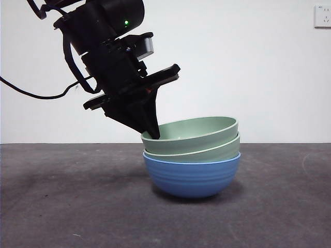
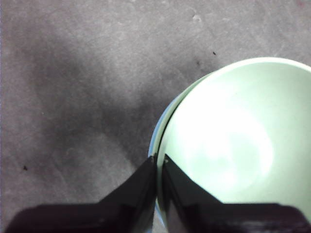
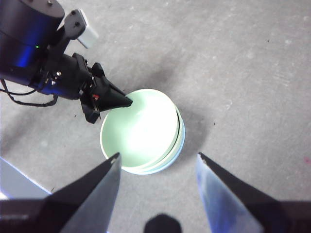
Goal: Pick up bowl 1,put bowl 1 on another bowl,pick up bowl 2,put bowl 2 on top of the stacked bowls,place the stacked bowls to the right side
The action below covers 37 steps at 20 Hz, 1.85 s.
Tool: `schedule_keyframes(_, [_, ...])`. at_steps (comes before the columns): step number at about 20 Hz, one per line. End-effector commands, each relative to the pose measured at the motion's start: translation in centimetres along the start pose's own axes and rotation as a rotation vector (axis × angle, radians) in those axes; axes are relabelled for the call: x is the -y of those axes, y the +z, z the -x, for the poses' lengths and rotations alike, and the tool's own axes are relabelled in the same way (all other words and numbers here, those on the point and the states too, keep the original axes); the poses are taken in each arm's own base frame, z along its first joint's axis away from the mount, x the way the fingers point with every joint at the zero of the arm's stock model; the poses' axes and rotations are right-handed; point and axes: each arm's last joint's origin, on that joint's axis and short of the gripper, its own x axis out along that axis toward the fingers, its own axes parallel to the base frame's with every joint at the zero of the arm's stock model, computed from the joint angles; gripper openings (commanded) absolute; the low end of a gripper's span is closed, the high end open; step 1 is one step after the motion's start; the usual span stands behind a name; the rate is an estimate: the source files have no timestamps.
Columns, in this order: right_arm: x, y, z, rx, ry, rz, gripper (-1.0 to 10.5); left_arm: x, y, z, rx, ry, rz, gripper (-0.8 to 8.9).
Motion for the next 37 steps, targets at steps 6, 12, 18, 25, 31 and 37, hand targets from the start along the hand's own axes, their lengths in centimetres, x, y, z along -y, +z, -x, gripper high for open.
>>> schedule_keyframes(6, [0.1, -0.4, -0.1, -0.037, -0.007, -0.037, 2.6, 0.3, 0.5, 0.1, 0.002, -0.012, -0.013, 2.89])
schedule_keyframes(12, [0.2, -0.1, -1.4, -0.075, -0.012, -0.051, 4.8, 1.2, 3.5, 4.1, -0.050, 0.003, -0.044, 2.89])
schedule_keyframes(18, [0.7, 1.0, -7.9, -0.199, -0.027, -0.080, 4.8, 2.8, 7.1, 13.4, -0.014, -0.001, -0.135, 2.89])
schedule_keyframes(25, [2.9, -0.5, -17.8, -0.425, -0.071, -0.144, 4.8, 3.7, 6.8, 22.5, 0.080, -0.008, -0.194, 2.88])
schedule_keyframes(31, [4.8, -2.5, -22.7, -0.534, 0.025, -0.271, 4.7, 3.7, 5.4, 25.6, 0.120, -0.013, -0.198, 2.88])
schedule_keyframes(37, [4.9, -3.0, -23.7, -0.558, 0.026, -0.278, 2.7, 3.7, 5.1, 25.8, 0.105, -0.013, -0.196, 2.88])
